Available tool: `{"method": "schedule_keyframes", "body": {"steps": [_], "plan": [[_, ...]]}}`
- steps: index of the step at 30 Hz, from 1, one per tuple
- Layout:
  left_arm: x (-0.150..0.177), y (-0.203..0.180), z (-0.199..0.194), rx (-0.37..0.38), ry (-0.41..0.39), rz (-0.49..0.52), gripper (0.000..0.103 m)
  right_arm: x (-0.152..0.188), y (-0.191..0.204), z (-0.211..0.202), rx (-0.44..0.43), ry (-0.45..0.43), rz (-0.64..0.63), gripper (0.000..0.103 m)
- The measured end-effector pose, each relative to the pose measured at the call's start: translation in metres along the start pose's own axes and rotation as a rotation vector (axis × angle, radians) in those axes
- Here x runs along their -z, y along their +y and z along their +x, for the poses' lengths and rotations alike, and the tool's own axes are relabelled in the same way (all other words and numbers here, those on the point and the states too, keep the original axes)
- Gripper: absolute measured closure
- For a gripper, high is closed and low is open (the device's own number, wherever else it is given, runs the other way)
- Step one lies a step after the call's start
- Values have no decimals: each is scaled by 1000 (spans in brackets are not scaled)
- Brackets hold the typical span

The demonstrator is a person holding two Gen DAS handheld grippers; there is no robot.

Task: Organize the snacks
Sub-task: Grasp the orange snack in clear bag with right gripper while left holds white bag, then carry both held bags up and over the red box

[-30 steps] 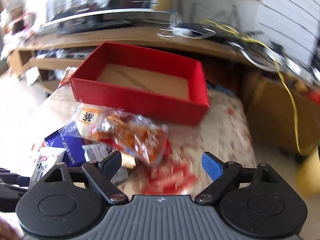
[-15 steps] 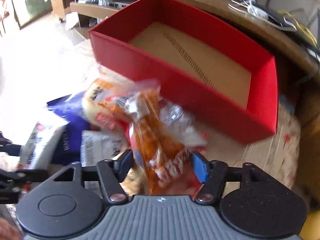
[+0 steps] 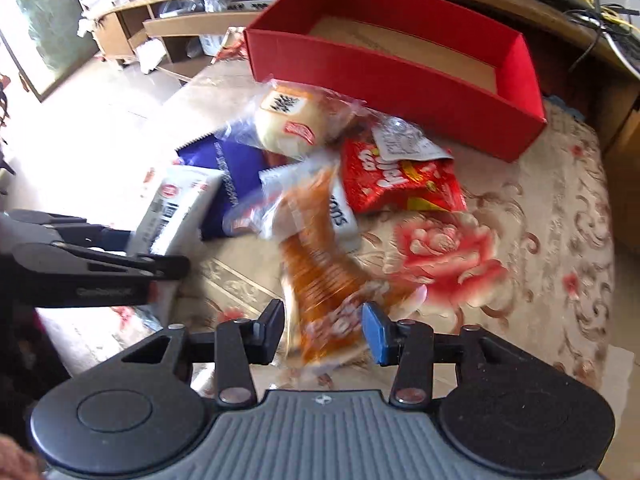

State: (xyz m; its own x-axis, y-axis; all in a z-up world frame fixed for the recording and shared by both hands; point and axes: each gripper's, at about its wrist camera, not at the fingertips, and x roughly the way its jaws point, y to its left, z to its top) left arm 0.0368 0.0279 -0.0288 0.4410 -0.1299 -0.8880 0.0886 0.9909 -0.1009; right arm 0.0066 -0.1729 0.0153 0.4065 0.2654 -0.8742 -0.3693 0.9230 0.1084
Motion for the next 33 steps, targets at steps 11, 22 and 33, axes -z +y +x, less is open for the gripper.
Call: {"method": "schedule_keyframes", "body": {"steps": [11, 22, 33], "plan": [[2, 6, 3, -34, -3, 10, 20, -20, 21, 46, 67, 27, -154, 52], [-5, 10, 2, -95, -31, -5, 48, -11, -2, 27, 56, 23, -9, 70], [6, 4, -24, -102, -56, -15, 53, 1, 8, -17, 38, -78, 33, 71]]}}
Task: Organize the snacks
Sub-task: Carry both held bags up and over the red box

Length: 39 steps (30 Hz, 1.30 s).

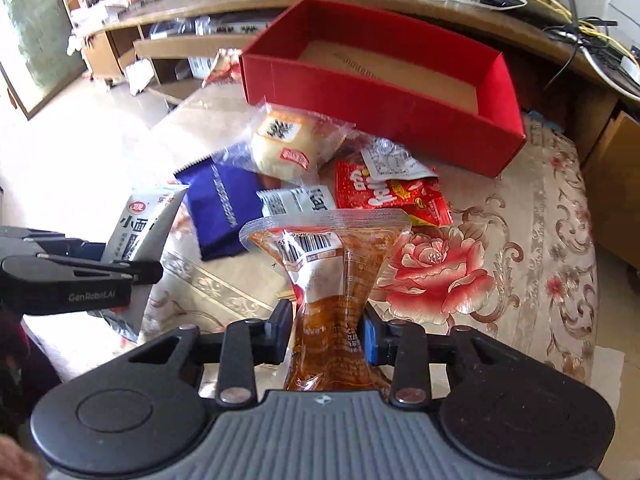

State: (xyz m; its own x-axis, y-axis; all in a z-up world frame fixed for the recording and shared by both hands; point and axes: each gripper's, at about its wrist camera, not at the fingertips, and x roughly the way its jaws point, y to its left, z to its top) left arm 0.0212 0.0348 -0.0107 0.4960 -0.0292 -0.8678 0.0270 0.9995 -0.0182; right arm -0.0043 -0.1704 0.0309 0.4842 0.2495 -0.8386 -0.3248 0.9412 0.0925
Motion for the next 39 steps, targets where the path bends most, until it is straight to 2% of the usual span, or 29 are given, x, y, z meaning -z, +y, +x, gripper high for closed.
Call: {"method": "schedule_keyframes", "body": {"steps": [4, 9, 14, 22, 28, 33, 39], "plan": [[-5, -8, -21, 2, -34, 18, 53, 0, 3, -15, -8, -44, 20, 71], [-26, -26, -33, 29, -104, 70, 53, -7, -4, -16, 6, -67, 66, 71], [-54, -40, -22, 63, -133, 69, 53, -25, -21, -3, 27, -63, 135, 71], [-99, -57, -12, 94, -188, 82, 53, -67, -45, -1, 33, -133, 205, 71], [-139, -71, -4, 84, -262, 95, 53, -100, -71, 10, 45, -177, 259, 71], [-172, -81, 10, 84, -286, 103, 53, -129, -86, 26, 44, -190, 273, 71], [-201, -91, 35, 46, -319, 132, 53, -158, -99, 59, 51, -186, 270, 71]]}}
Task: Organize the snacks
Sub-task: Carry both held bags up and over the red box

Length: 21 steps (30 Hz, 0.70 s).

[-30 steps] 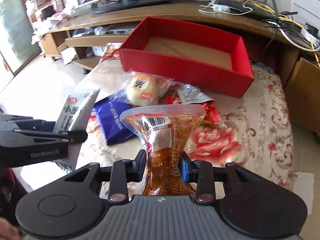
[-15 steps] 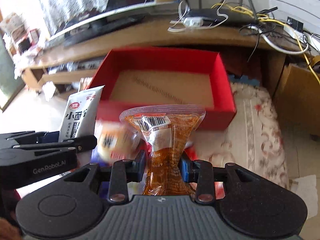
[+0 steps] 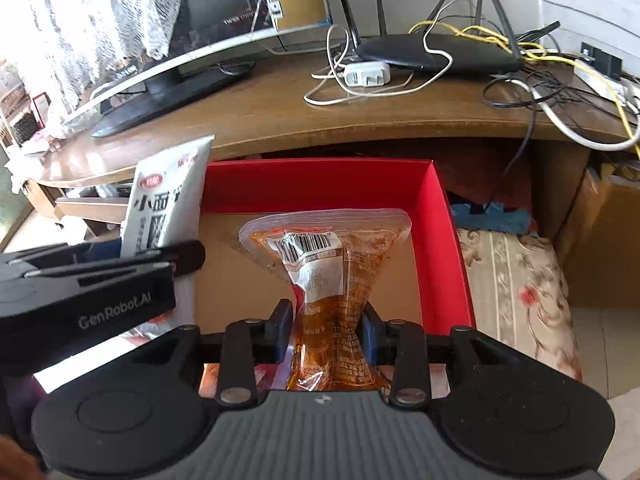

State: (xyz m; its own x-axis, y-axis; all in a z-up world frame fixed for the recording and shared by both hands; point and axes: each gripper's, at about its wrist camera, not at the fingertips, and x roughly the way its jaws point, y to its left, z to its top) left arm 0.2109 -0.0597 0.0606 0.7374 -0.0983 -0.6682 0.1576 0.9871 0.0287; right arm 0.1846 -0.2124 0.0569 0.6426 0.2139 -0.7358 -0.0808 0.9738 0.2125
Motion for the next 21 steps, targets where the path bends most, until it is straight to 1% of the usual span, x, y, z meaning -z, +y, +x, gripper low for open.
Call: {"method": "schedule_keyframes", "body": {"steps": [3, 5, 7, 9, 14, 17, 21], "plan": [[0, 0, 21, -10, 11, 14, 53, -6, 2, 20, 9, 5, -13, 71], [3, 1, 32, -37, 13, 25, 53, -9, 5, 32, 31, -1, -46, 72], [7, 3, 44, -55, 34, 35, 53, -11, 5, 44, 23, -2, -43, 72], [13, 7, 54, -63, 55, 33, 54, -11, 8, 54, 38, 5, -62, 72], [35, 3, 68, -97, 85, 122, 53, -3, 8, 80, 50, 47, -88, 72], [42, 1, 67, -96, 75, 143, 53, 4, 13, 83, 72, 48, -136, 72], [50, 8, 61, -56, 101, 101, 53, 9, 14, 79, 69, 78, -142, 72]]}}
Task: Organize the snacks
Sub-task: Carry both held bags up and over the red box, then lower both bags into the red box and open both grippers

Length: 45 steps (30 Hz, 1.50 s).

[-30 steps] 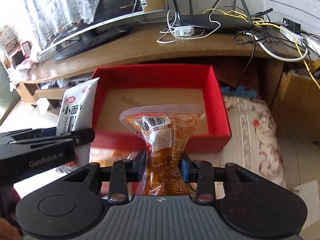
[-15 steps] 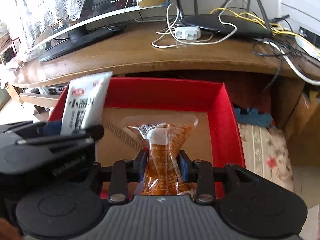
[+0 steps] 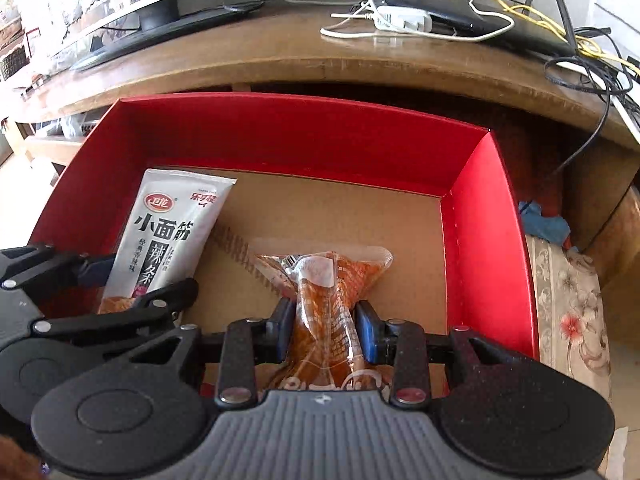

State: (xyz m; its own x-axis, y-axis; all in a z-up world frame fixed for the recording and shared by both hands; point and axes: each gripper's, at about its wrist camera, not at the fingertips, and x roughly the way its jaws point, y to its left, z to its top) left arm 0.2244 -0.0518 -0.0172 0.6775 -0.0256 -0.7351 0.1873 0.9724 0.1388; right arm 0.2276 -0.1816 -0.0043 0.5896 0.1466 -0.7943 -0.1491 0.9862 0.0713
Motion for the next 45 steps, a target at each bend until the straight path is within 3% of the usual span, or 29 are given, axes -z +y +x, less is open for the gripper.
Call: {"method": "schedule_keyframes", "body": {"steps": [4, 15, 22, 26, 30, 33, 40, 45], "plan": [[8, 5, -7, 42, 49, -45, 54, 12, 9, -3, 14, 35, -37, 72], [41, -2, -41, 59, 93, -1, 52, 49, 15, -33, 19, 103, -27, 72], [28, 5, -44, 66, 52, -51, 52, 44, 13, -36, 33, 63, -14, 72], [22, 6, -40, 74, 58, -56, 50, 40, 11, -24, 21, 97, -17, 70], [21, 6, -42, 62, 55, -23, 42, 39, 6, -27, 13, 101, 11, 65], [24, 8, -49, 38, 51, -28, 27, 41, 1, -39, 6, 74, 37, 65], [29, 28, -93, 57, -16, -84, 26, 52, 0, -96, -37, -38, 65, 65], [44, 34, -130, 68, -16, -86, 26, 78, 17, -128, -89, -16, 15, 65]]}}
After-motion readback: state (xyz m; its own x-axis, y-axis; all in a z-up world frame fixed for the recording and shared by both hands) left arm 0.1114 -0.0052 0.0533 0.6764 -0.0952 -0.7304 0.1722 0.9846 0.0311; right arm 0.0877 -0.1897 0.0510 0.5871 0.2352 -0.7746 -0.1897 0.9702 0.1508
